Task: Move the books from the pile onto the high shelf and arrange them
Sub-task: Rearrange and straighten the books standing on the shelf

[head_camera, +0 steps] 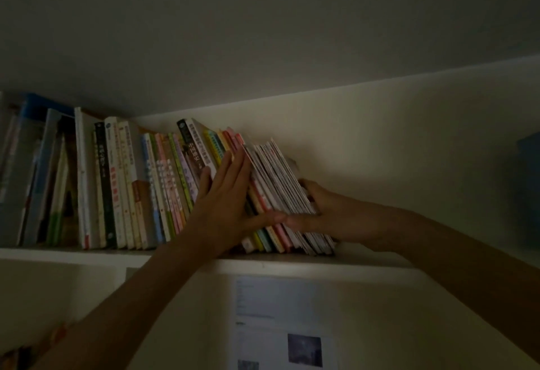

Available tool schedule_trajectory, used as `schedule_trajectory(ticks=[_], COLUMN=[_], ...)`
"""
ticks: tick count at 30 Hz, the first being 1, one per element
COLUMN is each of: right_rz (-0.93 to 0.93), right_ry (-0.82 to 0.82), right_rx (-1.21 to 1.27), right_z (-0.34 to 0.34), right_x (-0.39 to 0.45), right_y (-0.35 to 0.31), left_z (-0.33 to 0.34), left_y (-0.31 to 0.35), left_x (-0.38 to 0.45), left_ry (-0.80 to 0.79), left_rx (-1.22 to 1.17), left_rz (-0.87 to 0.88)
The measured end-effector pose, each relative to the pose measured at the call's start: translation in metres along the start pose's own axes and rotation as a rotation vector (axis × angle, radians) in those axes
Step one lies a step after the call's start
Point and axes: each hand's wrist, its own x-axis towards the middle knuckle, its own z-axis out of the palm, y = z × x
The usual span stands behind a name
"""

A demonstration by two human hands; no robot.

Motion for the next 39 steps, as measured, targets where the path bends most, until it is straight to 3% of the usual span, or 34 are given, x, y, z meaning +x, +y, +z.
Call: schedule_trajectory(ticks=[4, 8, 15, 19, 23, 25, 29, 33, 39], right_rz=[0.074, 0.115, 0.129, 0.150, 0.036, -0.026, 0.182, 0.254, 0.235], right_ry=[0.190, 0.365, 0.545, 0.652, 0.850, 0.819, 0.640, 0.660, 0.650], right_rx=[-0.181, -0.281, -0.450, -0.367, -0.702, -0.765, -0.871, -0.906, -0.926], right_z=[0.013, 0.023, 0.039, 0.042, 0.047, 0.056, 0.071, 0.071, 0.076], right_x=[0.008, 0.021, 0.037, 0.036, 0.036, 0.047, 0.073, 0.078, 0.078], right_y=[-0.002, -0.017, -0.015, -0.018, -0.037, -0.053, -0.065, -0.061, -0.055], left_z=[0.005, 0.003, 0.006, 0.005, -0.004, -0.007, -0.009, -0.005, -0.002], left_y=[-0.005, -0.025, -0.028, -0.039, -0.059, -0.071, -0.088, -0.094, -0.092], left_x=[-0.009, -0.017, -0.022, -0.042, -0.044, -0.034, -0.008, 0.003, 0.002], left_ry=[0.168, 0.281, 0.319, 0.198, 0.209, 0.276, 0.243, 0.143, 0.152], left_rx=[-0.110, -0.294, -0.434, -0.434, -0.563, -0.551, -0.700, -0.793, -0.874], left_rz=[0.048, -0.036, -0.197, -0.338, -0.284, -0.332, -0.408, -0.470, -0.461])
